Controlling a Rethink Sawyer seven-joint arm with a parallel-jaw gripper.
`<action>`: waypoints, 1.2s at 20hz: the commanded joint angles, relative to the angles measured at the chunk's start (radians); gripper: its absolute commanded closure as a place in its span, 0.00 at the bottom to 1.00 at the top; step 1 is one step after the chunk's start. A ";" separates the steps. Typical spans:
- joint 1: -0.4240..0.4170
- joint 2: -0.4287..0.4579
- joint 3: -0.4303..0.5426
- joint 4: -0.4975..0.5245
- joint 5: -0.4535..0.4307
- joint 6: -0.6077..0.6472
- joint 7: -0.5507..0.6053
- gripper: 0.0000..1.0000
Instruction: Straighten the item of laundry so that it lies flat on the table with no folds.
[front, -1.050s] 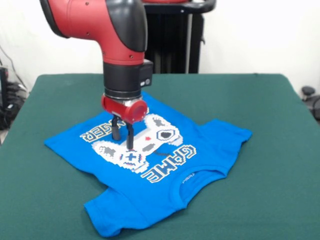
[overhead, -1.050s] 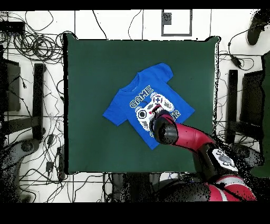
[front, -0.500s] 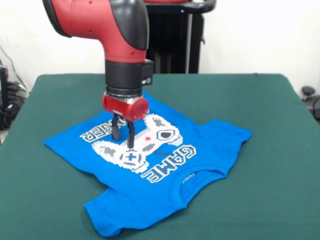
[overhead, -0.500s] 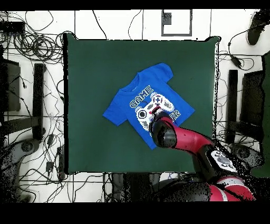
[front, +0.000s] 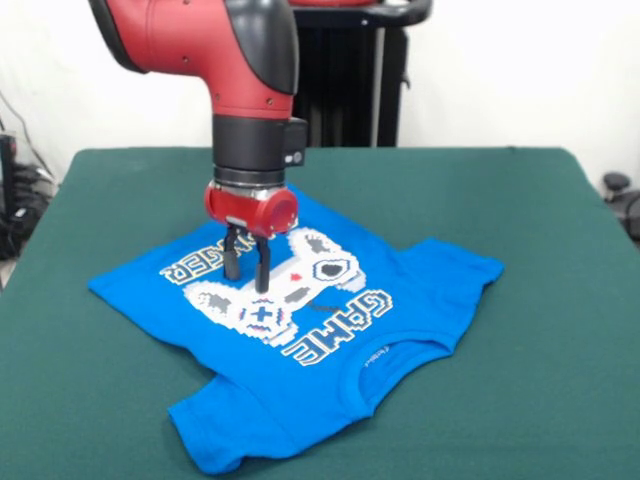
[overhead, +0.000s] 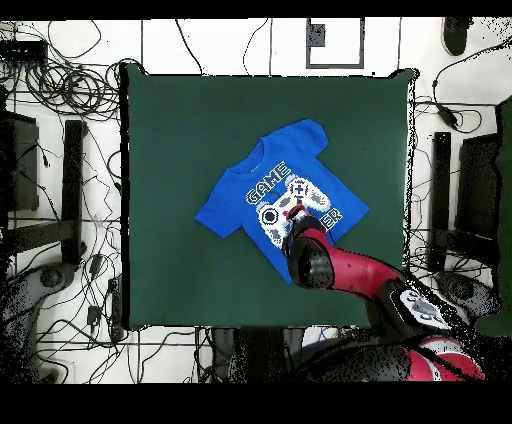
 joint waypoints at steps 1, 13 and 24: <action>-0.055 0.172 0.063 0.061 -0.043 0.015 0.096 0.00; -0.081 0.139 0.077 0.098 -0.053 0.035 0.088 0.00; -0.112 0.089 0.073 0.159 -0.073 0.061 0.070 0.00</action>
